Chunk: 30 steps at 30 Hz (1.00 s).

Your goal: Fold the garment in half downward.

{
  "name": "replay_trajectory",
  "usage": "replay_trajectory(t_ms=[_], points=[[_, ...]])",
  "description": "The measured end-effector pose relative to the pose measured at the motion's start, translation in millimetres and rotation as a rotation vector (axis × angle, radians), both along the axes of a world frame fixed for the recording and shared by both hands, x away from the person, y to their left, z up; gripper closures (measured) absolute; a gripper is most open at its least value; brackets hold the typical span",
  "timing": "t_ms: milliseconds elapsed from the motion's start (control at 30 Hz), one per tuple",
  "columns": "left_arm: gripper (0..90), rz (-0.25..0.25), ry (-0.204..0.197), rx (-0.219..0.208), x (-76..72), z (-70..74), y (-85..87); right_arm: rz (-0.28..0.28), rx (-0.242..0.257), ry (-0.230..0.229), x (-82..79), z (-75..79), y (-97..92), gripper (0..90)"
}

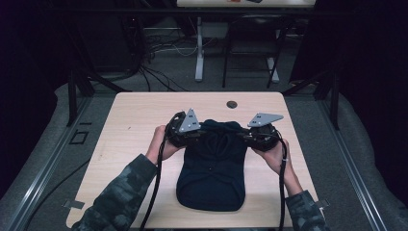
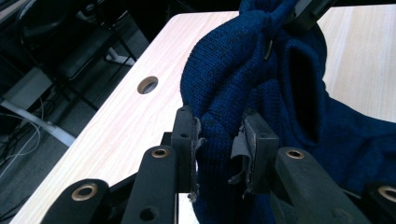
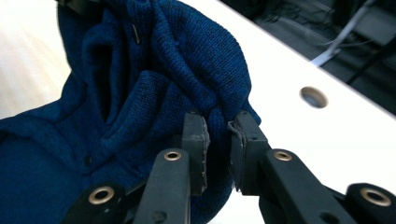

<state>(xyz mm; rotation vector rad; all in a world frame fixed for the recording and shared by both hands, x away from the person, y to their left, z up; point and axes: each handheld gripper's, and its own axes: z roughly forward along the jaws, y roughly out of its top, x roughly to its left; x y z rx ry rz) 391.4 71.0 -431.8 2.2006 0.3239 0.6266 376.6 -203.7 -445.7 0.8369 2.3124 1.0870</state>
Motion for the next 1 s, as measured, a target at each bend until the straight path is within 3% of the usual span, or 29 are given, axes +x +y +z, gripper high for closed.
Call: replay_trajectory(t_ms=[233, 333, 567, 767, 1000], points=[[58.9, 0.015, 0.14, 0.026, 4.0, -6.4, 5.2, -0.003, -0.01, -0.076, -7.1, -5.8, 7.5, 78.1], [54.9, 0.022, 0.157, 0.039, 2.8, -12.6, 6.3, 0.003, -0.022, -0.091, -11.5, -10.2, 10.2, 78.0], [62.7, 0.022, 0.155, 0.017, -0.3, -22.5, 13.4, 0.028, -0.059, -0.102, -18.9, -18.0, 11.2, 77.3], [69.5, 0.007, 0.151, 0.028, -5.0, -29.2, 12.7, 0.045, -0.077, -0.084, -24.0, -22.5, 11.3, 76.3], [72.6, 0.002, 0.101, 0.023, -12.6, -31.3, 13.7, 0.053, -0.078, -0.096, -28.4, -27.8, 8.9, 75.9]])
